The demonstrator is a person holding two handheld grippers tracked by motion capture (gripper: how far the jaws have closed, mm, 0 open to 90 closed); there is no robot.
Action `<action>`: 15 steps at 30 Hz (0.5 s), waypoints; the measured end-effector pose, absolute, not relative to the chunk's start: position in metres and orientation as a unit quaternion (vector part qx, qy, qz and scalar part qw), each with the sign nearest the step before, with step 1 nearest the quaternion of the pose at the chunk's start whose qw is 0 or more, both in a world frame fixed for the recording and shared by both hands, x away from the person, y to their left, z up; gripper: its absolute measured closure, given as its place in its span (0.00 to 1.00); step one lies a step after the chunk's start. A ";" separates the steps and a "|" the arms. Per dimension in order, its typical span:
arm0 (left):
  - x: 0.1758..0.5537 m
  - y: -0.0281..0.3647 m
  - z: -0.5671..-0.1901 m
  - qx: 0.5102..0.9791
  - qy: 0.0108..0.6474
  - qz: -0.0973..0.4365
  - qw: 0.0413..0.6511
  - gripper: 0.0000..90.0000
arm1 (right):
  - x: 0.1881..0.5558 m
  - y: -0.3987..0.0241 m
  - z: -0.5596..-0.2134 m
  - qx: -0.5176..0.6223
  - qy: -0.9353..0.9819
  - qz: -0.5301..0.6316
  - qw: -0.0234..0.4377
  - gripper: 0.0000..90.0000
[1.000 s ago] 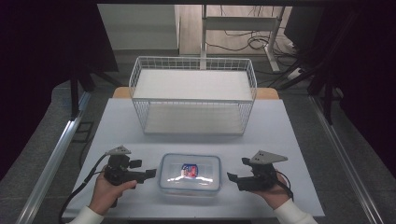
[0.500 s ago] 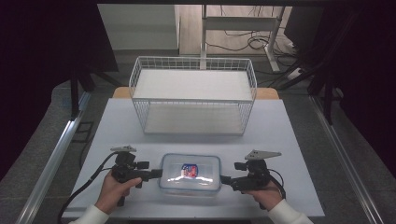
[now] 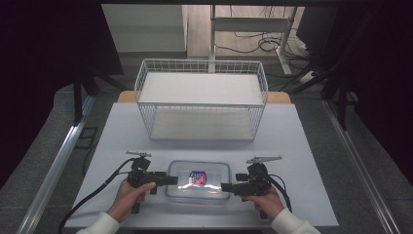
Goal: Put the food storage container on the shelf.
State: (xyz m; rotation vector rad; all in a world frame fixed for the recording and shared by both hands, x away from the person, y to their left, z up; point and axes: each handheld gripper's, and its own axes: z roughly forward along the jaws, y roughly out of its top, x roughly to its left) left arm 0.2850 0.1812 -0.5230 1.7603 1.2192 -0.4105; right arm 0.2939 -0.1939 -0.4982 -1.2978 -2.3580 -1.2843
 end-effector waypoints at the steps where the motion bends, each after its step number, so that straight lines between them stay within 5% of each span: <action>1: 0.285 0.180 -0.524 0.715 0.494 -0.175 0.463 0.17 | 0.295 -0.192 -0.499 -0.437 -0.786 -0.429 0.085 0.11; 10: 0.285 0.181 -0.524 0.715 0.497 -0.182 0.457 0.29 | 0.295 -0.184 -0.506 -0.466 -0.766 -0.423 0.134 0.20; 15: 0.283 0.184 -0.520 0.714 0.499 -0.178 0.458 0.36 | 0.295 -0.194 -0.503 -0.490 -0.742 -0.431 0.152 0.38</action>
